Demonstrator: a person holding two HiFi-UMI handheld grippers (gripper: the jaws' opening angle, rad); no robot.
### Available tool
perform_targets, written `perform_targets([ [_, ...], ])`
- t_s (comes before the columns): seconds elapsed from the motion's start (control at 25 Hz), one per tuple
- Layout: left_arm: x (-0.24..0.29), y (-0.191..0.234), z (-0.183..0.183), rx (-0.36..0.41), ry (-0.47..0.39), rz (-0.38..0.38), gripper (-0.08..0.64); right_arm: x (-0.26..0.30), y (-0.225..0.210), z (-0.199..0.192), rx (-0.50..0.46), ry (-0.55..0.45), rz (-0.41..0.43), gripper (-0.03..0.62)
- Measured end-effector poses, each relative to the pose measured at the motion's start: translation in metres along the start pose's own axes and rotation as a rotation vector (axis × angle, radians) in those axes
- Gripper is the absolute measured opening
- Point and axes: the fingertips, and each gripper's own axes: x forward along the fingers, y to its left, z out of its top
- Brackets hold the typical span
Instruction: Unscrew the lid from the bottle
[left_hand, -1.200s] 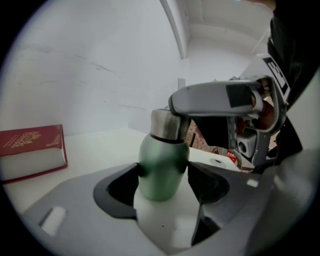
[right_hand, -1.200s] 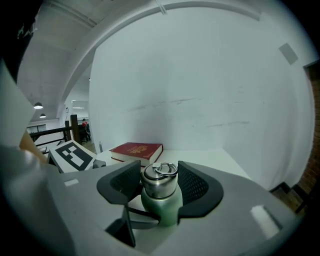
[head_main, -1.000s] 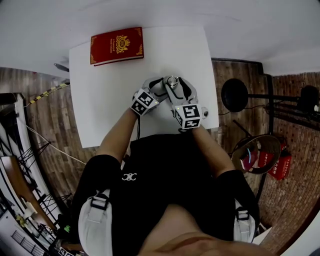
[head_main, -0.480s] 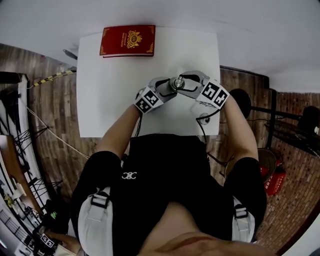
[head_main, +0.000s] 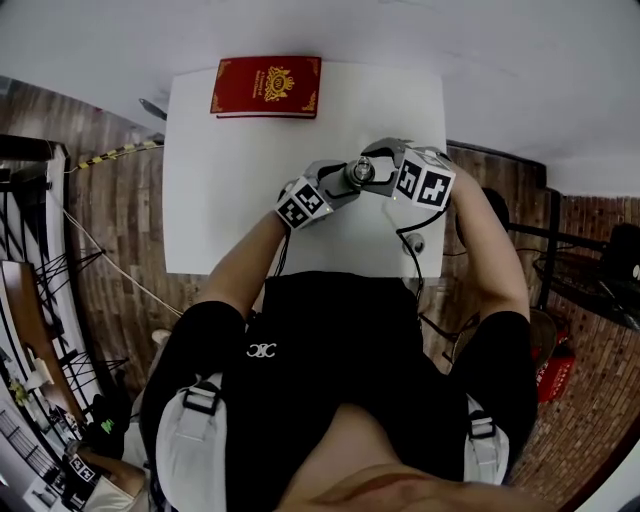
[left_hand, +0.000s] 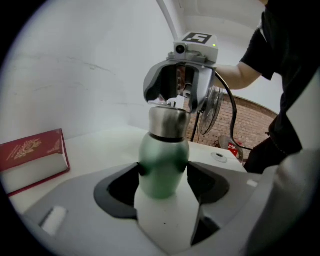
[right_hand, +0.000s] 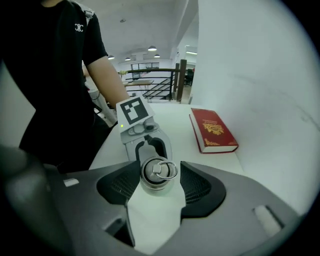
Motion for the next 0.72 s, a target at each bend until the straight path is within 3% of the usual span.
perform_targets([
  [0.2,0.0,0.004,-0.003,-0.003,-0.003,-0.003,0.354,-0.039,-0.015,0.027,0.201,-0.29,-0.246,0.241],
  [0.32,0.003,0.006,-0.004,-0.005,-0.006,-0.007,0.354,-0.049,-0.022,0.024,0.422,-0.461,-0.438,0.241],
  [0.48,0.004,0.006,-0.002,-0.006,-0.013,-0.012,0.354,-0.056,-0.021,0.002,0.787,-0.629,-0.743,0.239],
  [0.56,0.002,0.004,0.0,-0.002,-0.015,-0.015,0.354,-0.055,-0.014,-0.002,0.888,-0.672,-0.86,0.239],
  [0.72,0.0,0.001,0.001,0.005,-0.015,-0.022,0.354,-0.035,-0.005,-0.001,0.895,-0.613,-0.973,0.241],
])
